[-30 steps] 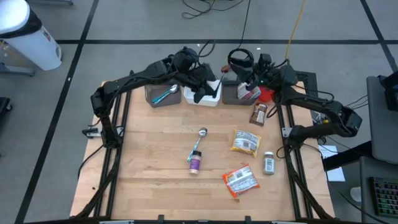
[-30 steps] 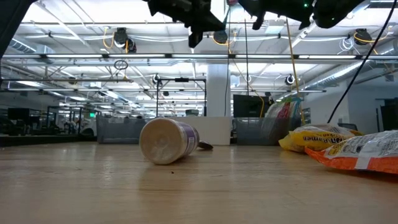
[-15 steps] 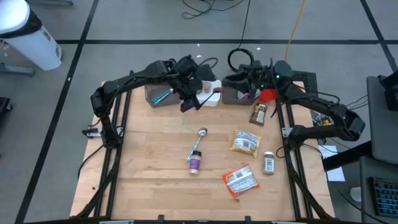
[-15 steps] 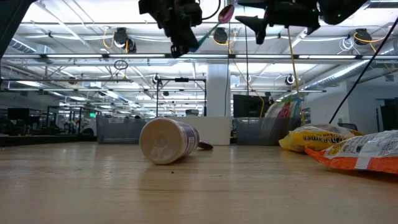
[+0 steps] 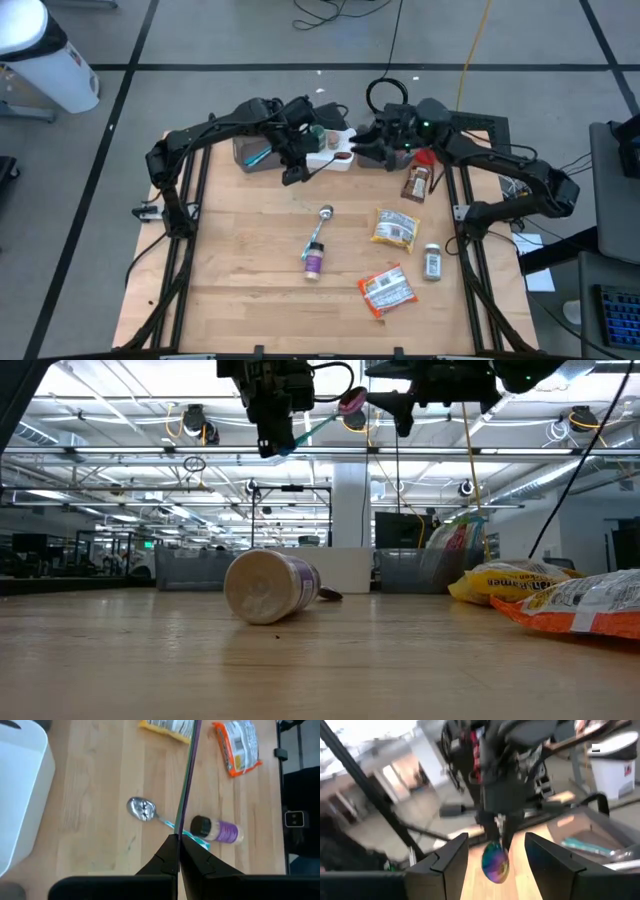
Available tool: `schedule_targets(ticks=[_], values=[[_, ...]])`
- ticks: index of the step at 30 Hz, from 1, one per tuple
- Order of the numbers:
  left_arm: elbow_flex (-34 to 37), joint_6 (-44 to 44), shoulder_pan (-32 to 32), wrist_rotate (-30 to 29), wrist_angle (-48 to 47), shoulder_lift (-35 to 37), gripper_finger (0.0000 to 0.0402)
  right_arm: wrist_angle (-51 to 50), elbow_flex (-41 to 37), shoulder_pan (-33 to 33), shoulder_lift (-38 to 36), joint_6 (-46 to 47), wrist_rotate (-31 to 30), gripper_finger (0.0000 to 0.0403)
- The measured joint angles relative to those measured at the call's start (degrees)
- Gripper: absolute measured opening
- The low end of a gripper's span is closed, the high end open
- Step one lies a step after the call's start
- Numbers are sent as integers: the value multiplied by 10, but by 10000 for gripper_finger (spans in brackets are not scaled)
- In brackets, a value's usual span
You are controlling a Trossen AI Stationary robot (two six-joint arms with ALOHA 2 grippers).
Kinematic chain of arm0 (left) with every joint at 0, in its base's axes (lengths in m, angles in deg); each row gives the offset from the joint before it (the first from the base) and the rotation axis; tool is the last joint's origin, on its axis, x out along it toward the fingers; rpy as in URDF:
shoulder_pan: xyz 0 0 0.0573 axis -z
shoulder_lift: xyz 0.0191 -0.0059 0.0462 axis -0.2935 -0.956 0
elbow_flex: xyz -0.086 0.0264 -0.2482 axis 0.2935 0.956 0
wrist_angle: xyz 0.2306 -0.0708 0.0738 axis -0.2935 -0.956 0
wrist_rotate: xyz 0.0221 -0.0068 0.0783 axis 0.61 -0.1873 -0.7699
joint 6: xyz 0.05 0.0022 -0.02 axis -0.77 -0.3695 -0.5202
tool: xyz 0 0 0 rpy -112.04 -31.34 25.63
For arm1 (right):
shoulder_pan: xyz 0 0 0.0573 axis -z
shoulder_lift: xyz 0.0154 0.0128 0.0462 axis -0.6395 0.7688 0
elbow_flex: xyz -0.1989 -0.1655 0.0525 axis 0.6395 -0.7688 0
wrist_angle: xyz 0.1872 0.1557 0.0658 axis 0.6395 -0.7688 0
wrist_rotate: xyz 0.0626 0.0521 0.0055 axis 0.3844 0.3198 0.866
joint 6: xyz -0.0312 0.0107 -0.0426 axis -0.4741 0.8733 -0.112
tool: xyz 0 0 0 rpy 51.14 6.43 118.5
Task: Pick & Place Food Item
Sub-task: Put the blue spoon into the left black bin
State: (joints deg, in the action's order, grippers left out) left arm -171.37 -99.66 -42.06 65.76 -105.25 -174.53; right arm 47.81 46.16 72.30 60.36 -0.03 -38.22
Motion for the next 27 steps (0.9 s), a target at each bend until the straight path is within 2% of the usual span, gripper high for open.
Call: schedule_targets(ticks=[9, 13, 19, 27], values=[[0, 5, 0, -10, -48, 0, 3, -124, 90, -22, 60, -63, -2, 187], [0, 12, 0, -19, -49, 0, 3, -149, 93, -31, 69, -78, -20, 187], [0, 13, 0, -19, -49, 0, 4, -172, 93, -47, 69, -112, -76, 187], [0, 13, 0, -19, -47, 0, 5, -188, 93, -46, 69, -120, -76, 171]])
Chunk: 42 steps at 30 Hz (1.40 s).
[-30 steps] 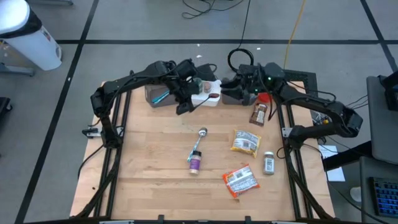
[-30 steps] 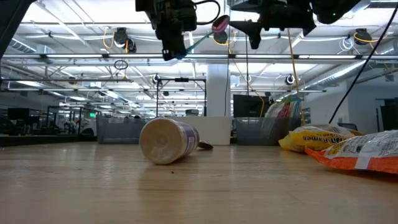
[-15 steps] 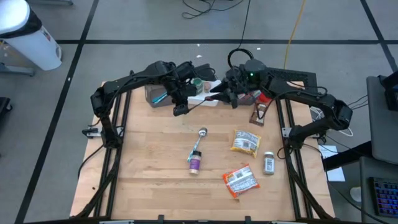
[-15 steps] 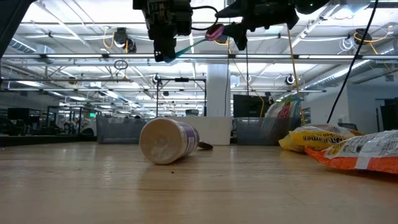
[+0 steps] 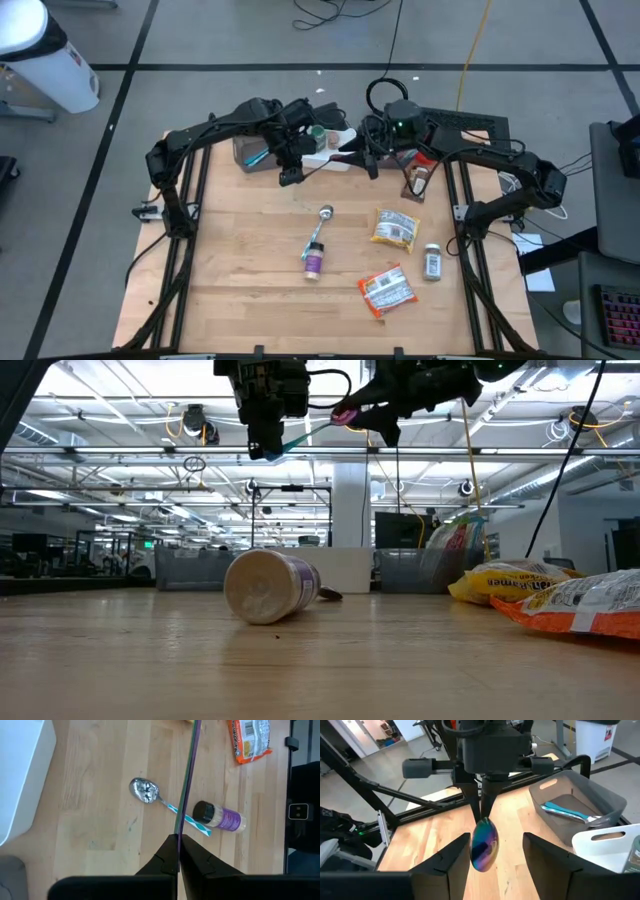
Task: Pick & Place Food Item
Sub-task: Put the blue spoon into the left black bin
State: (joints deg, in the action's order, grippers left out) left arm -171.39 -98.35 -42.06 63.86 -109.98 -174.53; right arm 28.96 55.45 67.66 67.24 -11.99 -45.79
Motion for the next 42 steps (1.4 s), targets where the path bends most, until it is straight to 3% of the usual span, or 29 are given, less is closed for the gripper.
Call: schedule_targets(ticks=[6, 13, 16, 23, 28, 35, 42], values=[[0, 1, 0, 0, 0, 0, 4, 1, 0, 2, 0, 0, -19, 112], [0, 10, 0, 5, 2, 0, 6, 3, 0, 2, 0, -8, -40, 13], [0, 14, 0, 3, 7, 0, 12, 3, 0, 2, 0, -8, -53, 12], [-1, 10, -5, -11, 19, 1, 82, 2, -1, 3, 0, 11, -67, 3], [-6, -13, -4, -83, 35, 1, 133, -5, -1, 3, 0, 44, -90, 2], [-50, -74, -2, -266, 48, 0, 204, -39, 0, 21, 0, 103, -156, 0], [-85, -81, 37, -392, 87, 1, 238, -20, 0, 39, -1, 169, -163, 0]])
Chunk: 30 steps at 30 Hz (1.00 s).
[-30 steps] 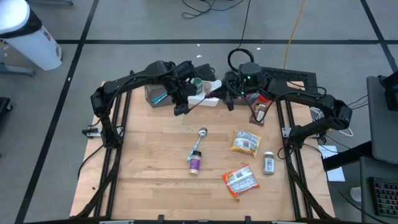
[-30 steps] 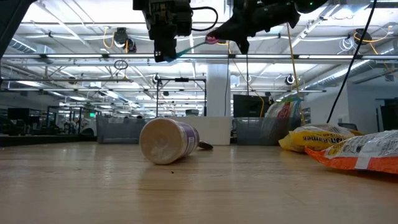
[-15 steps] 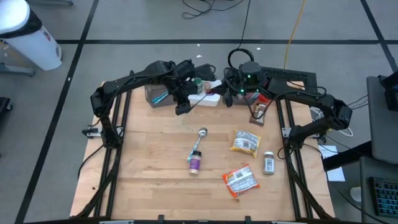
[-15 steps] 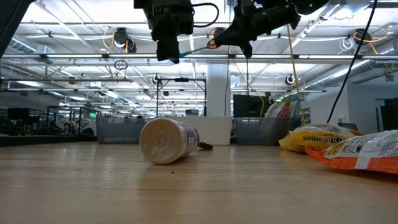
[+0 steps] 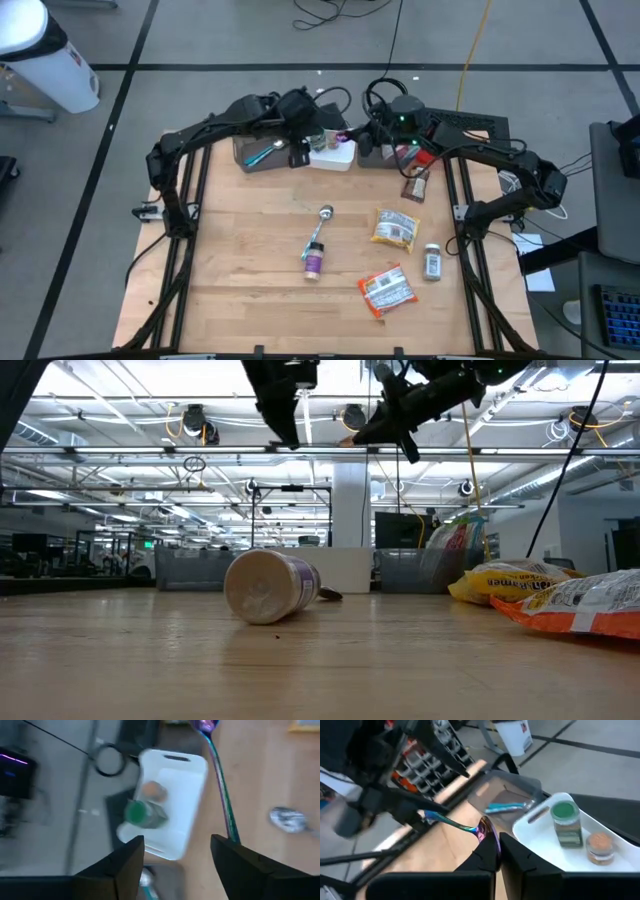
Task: Pick & Place Food Item
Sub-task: Put the blue spoon into the left black bin
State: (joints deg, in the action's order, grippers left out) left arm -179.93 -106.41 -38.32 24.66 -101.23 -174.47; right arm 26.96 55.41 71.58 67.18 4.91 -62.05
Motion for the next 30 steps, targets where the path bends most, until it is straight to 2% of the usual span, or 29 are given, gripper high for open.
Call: schedule_targets(ticks=[4, 7, 13, 30], values=[[0, -37, 35, -80, 0, -1, 241, 1, 0, 7, 0, 18, 0, 0], [0, -35, 55, -107, 10, -1, 241, 1, 0, 8, 0, 23, -6, 0], [0, -4, 79, -105, 22, -3, 241, -10, 0, 9, 0, 10, -50, 0], [1, 47, 53, -119, 20, -3, 241, 49, 0, -2, 0, 18, -47, 0]])
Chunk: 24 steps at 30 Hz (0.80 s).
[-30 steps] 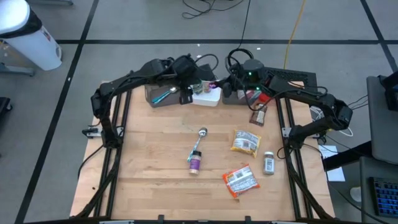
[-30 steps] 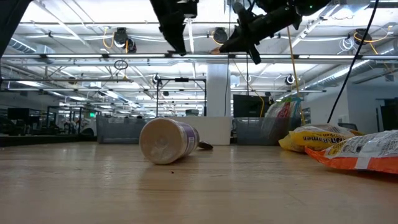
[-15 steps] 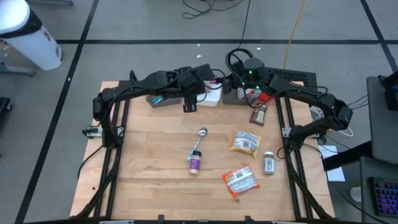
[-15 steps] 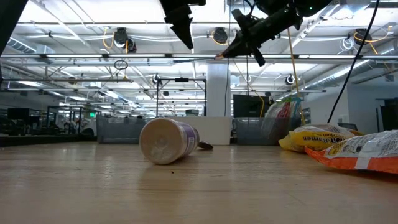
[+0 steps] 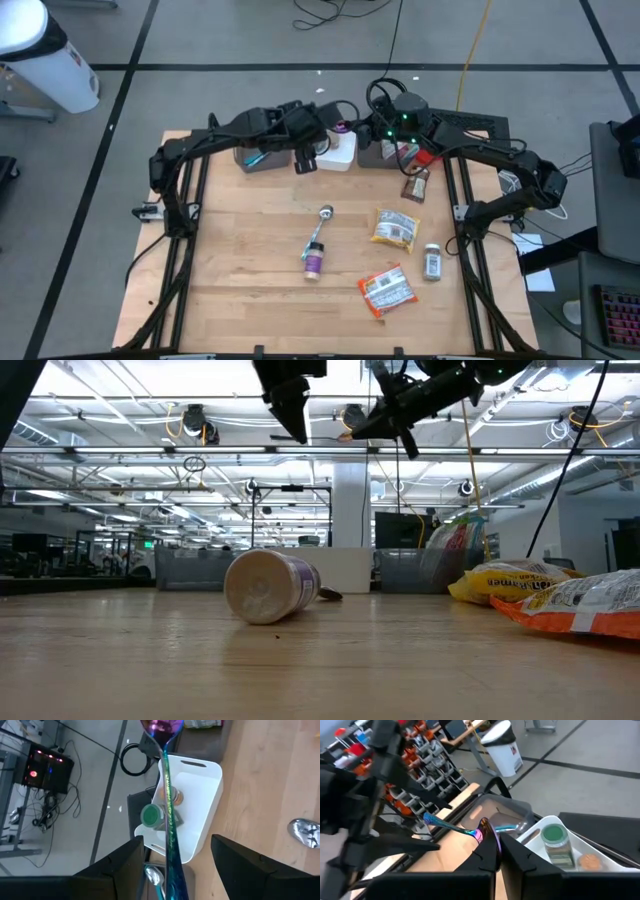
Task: Pick & Place Food Item
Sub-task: Put the blue spoon into the left black bin
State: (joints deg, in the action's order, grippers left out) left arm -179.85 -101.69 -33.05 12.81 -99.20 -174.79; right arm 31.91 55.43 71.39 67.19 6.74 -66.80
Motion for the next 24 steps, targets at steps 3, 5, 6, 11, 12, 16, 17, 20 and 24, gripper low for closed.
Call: schedule_targets(ticks=[3, 5, 6, 11, 12, 16, 17, 20, 24], values=[[0, 0, -6, 0, 0, 0, 241, 10, 0, -3, 0, 8, 0, 0], [0, 0, -9, 0, 0, 0, 241, 15, 0, -3, 0, 8, 0, 0], [0, 0, -11, 0, 0, 0, 241, 15, 0, -3, 0, 8, 0, 0], [0, -3, -14, 0, 0, 0, 241, 14, 0, -3, 0, 7, 0, 0], [0, -6, -14, 0, 0, 0, 240, 14, 0, -3, 0, 7, 0, 0], [0, -7, -14, 0, 0, 0, 216, 14, 0, -3, 0, 6, 0, 0], [0, -7, -14, 0, 0, 0, 206, 14, 0, -3, 0, 4, 0, 0], [0, -7, -14, 0, 0, 0, 172, 14, 0, -3, 0, 2, 0, 0], [0, -8, -14, 0, 1, 0, 133, 14, 0, -3, 0, 2, 0, 0]])
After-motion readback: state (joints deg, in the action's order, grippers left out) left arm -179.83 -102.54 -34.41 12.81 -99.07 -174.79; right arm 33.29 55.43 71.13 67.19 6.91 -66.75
